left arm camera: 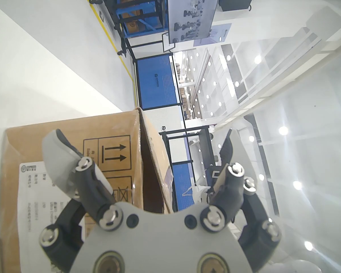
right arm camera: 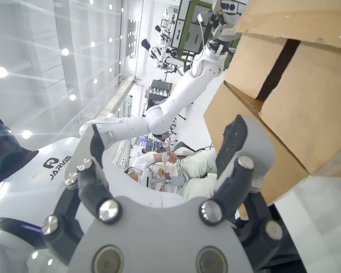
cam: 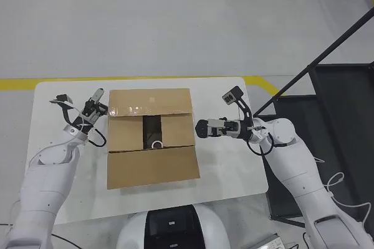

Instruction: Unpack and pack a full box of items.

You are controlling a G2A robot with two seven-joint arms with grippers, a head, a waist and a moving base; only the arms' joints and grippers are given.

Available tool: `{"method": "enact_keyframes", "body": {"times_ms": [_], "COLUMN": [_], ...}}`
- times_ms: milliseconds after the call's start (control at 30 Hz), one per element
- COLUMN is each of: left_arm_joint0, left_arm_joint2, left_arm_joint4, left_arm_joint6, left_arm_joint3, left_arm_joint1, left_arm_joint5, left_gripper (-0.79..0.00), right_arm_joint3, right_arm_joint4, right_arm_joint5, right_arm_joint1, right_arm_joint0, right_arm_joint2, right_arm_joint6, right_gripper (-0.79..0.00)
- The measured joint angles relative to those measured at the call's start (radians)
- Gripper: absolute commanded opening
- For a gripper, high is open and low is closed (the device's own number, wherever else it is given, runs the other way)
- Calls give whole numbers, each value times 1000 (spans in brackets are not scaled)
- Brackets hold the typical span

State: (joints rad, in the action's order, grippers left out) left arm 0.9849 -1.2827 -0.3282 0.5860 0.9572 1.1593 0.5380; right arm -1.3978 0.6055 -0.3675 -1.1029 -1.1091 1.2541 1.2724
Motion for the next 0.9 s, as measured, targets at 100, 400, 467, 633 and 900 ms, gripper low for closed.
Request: {"method": "enact_keyframes", "body": {"times_ms": [100, 400, 467, 633, 900], "left_arm_joint0": [4, 55, 88, 227, 324], "left_arm_joint2": [-1, -118, -159, -287, -355], "left_arm_joint4": [2, 69, 69, 37, 0], "left_arm_joint6": [12, -63, -65, -54, -59], "left_arm_joint3": [8, 72, 118, 305, 428], "left_arm_joint1": [0, -32, -42, -69, -77], "left_arm_joint5": [3, -16, -25, -73, -115], "left_gripper": [0, 0, 0, 0, 0], "right_arm_joint3": [3, 112, 140, 197, 316], "right_arm_joint4": [-6, -110, -99, -72, -59], "right_arm_joint5": [6, 85, 99, 122, 111], "right_arm_joint1": [0, 10, 9, 1, -41], "right_arm_joint0": [1, 20, 32, 68, 168], "right_arm_joint2": [-7, -15, -23, -48, -174], "right_arm_joint6": [0, 22, 30, 28, -15], "right_gripper": [0, 0, 0, 0, 0]}}
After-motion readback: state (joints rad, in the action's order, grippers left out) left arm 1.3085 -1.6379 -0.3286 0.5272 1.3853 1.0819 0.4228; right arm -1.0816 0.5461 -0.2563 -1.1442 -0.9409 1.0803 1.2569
